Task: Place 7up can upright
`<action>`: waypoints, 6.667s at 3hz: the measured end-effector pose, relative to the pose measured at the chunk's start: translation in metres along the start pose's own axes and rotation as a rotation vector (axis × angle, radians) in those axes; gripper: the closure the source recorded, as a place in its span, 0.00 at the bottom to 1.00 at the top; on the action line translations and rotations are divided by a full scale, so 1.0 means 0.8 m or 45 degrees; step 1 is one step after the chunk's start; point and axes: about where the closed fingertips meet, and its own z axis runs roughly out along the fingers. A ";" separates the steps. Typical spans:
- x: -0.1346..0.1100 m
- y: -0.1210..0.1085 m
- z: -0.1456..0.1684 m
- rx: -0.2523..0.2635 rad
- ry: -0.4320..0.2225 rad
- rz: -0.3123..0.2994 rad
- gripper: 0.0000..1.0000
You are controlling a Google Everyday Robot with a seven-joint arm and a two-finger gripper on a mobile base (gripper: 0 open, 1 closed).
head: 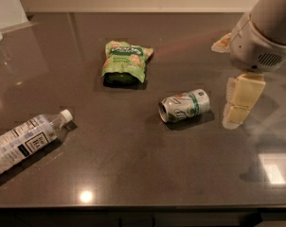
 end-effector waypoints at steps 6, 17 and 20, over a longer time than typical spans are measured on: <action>-0.058 0.001 0.142 -0.203 0.044 -0.526 0.00; -0.130 -0.018 0.041 -0.323 -1.520 0.259 1.00; -0.117 -0.010 0.063 -0.288 -1.648 0.261 1.00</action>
Offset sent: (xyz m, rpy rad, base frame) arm 0.0254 0.0475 -0.0658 -0.0531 -0.0124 0.2919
